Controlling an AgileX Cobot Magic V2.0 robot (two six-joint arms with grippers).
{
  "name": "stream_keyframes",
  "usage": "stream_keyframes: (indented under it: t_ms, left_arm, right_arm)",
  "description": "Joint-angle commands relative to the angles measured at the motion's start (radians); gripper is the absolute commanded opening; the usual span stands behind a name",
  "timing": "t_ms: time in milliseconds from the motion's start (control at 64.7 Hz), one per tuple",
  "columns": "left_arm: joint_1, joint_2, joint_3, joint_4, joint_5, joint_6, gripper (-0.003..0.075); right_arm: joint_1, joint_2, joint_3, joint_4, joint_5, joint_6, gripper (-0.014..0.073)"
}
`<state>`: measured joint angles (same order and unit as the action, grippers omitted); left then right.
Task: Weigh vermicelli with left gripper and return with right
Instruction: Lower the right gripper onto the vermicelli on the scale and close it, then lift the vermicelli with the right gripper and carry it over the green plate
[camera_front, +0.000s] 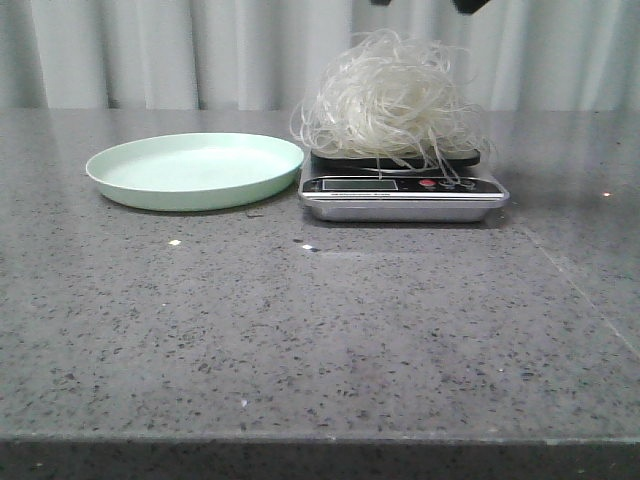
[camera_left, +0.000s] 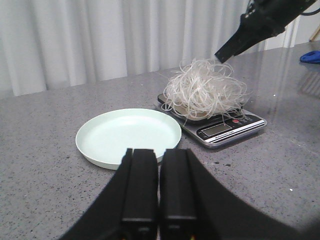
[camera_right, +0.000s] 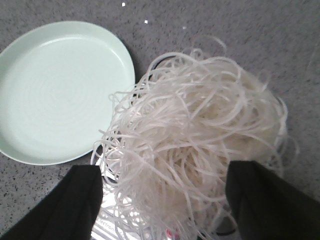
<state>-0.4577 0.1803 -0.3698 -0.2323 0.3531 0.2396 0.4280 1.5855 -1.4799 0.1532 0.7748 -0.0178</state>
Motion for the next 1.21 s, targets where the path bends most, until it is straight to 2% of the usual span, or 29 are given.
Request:
stream_keyframes:
  t_ms: [0,294,356,371,402,417,433,448,479,510,572,974,1190]
  left_arm:
    - [-0.001,0.010,-0.027,-0.014,-0.084,-0.001,0.0127]
    - [-0.001,0.010,-0.027,-0.014,-0.084,-0.001,0.0127]
    - [-0.001,0.010,-0.027,-0.014,-0.084,-0.001,0.0127]
    - [-0.001,0.010,-0.027,-0.014,-0.084,-0.001,0.0127]
    - [-0.001,0.010,-0.027,-0.014,-0.084,-0.001,0.0127]
    - [-0.001,0.010,-0.027,-0.014,-0.084,-0.001,0.0127]
    - [-0.001,0.010,-0.027,-0.014,-0.084,-0.001,0.0127]
    - [-0.001,0.010,-0.027,-0.014,-0.084,-0.001,0.0127]
    - [-0.001,0.010,-0.027,-0.014,-0.084,-0.001,0.0127]
    - [-0.001,0.010,-0.027,-0.014,-0.084,-0.001,0.0127]
    - [-0.001,0.010,-0.027,-0.014,-0.084,-0.001,0.0127]
    - [-0.001,0.010,-0.027,-0.014,-0.084,-0.001,0.0127]
    - [-0.001,0.010,-0.027,-0.014,-0.084,-0.001,0.0127]
  right_arm:
    - [0.010,0.057,-0.094,0.023,0.022,0.000,0.0600]
    - [0.011,0.276,-0.197,-0.024,0.166,0.000,0.0583]
    - [0.011,0.306,-0.215,-0.025,0.193,0.000,0.0496]
    - [0.011,0.315,-0.222,-0.026,0.206,0.000,0.0427]
    - [0.011,0.322,-0.228,-0.026,0.210,0.000,0.0365]
    - [0.011,0.324,-0.231,-0.027,0.212,0.000,0.0297]
    - [0.011,0.324,-0.233,-0.027,0.212,0.000,0.0274]
    - [0.011,0.325,-0.235,-0.028,0.213,0.000,0.0203]
    - [0.011,0.325,-0.240,-0.027,0.210,0.000,0.0115]
    - [0.011,0.325,-0.252,-0.027,0.213,0.000,0.0157]
    - [0.011,0.322,-0.284,-0.027,0.229,0.000,0.0181]
    - [0.075,0.268,-0.551,-0.005,0.275,0.000,0.0179]
    - [0.179,0.292,-0.584,0.038,0.150,0.000,0.0179]
